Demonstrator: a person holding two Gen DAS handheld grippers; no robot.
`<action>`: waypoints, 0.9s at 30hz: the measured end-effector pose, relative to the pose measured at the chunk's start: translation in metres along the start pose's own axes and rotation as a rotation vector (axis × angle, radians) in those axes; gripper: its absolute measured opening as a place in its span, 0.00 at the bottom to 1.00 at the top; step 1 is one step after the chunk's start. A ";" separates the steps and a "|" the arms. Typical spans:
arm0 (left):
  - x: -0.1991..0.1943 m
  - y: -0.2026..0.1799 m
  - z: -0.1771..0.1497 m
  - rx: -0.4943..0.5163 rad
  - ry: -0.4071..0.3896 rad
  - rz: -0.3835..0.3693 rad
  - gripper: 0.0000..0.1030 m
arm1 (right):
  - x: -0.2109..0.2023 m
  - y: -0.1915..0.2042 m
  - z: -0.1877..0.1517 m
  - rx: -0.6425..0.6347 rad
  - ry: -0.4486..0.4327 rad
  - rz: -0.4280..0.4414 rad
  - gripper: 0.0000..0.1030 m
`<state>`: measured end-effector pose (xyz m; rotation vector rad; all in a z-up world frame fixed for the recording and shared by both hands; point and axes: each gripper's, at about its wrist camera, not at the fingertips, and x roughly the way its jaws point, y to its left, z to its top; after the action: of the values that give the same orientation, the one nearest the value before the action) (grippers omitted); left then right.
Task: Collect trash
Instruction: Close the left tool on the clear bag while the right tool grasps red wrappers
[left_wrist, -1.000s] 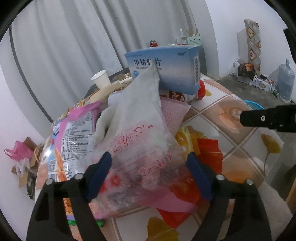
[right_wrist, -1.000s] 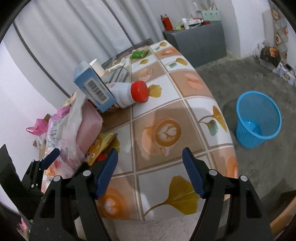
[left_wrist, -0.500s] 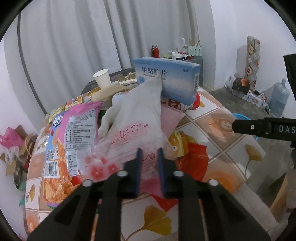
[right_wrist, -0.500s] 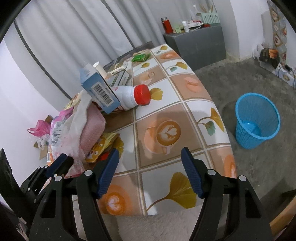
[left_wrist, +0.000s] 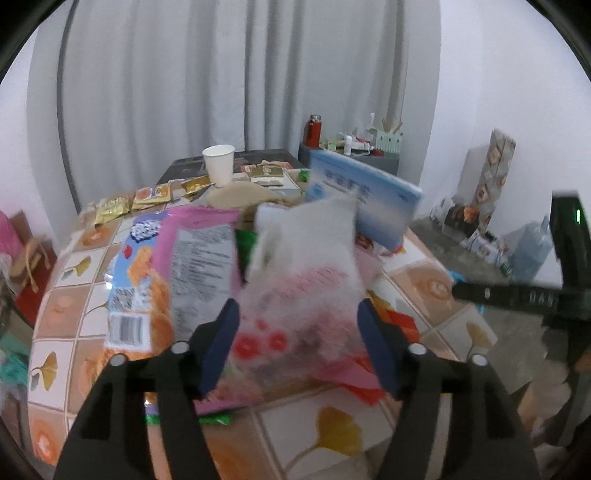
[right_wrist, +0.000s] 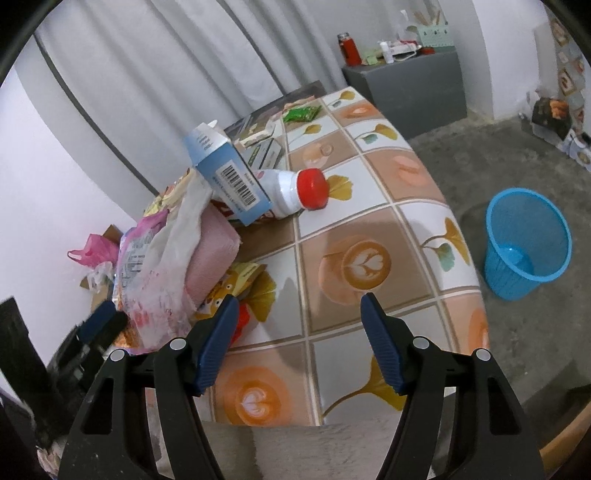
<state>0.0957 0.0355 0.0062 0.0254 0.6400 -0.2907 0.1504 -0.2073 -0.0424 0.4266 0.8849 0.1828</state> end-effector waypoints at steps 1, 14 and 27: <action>0.001 0.008 0.006 0.002 0.002 -0.029 0.74 | 0.001 0.002 0.000 -0.004 0.006 0.009 0.62; 0.049 0.015 0.046 0.367 0.280 -0.351 0.87 | 0.019 0.017 0.003 -0.041 0.071 0.114 0.62; 0.062 0.005 0.020 0.596 0.397 -0.247 0.47 | 0.018 0.017 0.003 -0.038 0.078 0.110 0.62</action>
<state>0.1564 0.0215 -0.0150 0.5905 0.9320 -0.7194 0.1643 -0.1868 -0.0454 0.4351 0.9337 0.3185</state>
